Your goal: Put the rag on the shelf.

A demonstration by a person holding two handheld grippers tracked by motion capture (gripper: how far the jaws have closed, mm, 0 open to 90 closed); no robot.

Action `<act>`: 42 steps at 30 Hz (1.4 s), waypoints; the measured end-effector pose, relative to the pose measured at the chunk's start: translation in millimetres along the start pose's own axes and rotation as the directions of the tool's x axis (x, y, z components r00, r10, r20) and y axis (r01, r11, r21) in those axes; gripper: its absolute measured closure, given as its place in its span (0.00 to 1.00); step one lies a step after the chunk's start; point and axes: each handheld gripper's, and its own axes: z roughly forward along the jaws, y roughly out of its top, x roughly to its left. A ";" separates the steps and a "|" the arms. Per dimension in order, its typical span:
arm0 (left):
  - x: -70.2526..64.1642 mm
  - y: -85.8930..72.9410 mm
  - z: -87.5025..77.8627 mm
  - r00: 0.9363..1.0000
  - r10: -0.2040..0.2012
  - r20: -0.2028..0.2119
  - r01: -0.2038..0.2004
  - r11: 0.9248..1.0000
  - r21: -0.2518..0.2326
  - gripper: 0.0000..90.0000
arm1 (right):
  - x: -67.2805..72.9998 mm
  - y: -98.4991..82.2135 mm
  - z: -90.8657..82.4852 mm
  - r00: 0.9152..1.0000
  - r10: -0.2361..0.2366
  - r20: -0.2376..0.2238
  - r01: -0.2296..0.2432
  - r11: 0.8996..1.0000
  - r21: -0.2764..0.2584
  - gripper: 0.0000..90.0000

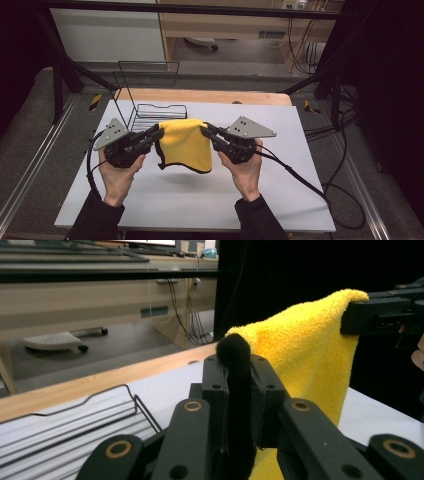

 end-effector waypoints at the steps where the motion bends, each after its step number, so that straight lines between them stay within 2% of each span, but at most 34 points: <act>1: 1.4 2.9 -2.3 1.000 0.001 -0.002 -0.001 1.000 -0.011 0.88 | 0.5 0.8 0.6 1.000 -0.001 -0.001 0.001 1.000 -0.007 0.93; 7: 3.9 9.2 -6.0 1.000 0.005 -0.015 -0.006 0.999 -0.050 0.88 | 4.2 5.4 2.6 1.000 -0.012 0.006 0.012 0.999 -0.043 0.93; 12: 6.1 14.5 -6.3 0.999 0.023 -0.031 -0.026 0.997 -0.068 0.88 | 5.5 12.9 4.8 1.000 -0.013 0.011 0.014 0.998 -0.059 0.93; 23: 18.7 26.2 -10.9 0.998 0.010 -0.062 -0.018 0.993 -0.114 0.88 | 6.8 27.9 19.1 1.000 -0.013 0.017 0.015 0.997 -0.075 0.93; 27: 24.7 34.4 -16.7 0.996 0.005 -0.084 -0.018 0.988 -0.155 0.88 | 8.2 38.0 27.6 1.000 -0.013 0.015 0.015 0.995 -0.098 0.93; 32: 30.1 40.1 -20.5 0.997 -0.010 -0.082 -0.005 0.984 -0.180 0.88 | 10.1 47.8 35.0 1.000 -0.015 0.017 0.017 0.993 -0.115 0.93; 42: 36.2 54.2 -25.0 0.994 -0.009 -0.109 -0.017 0.973 -0.232 0.88 | 12.3 68.1 45.9 0.999 -0.028 0.025 0.031 0.988 -0.153 0.93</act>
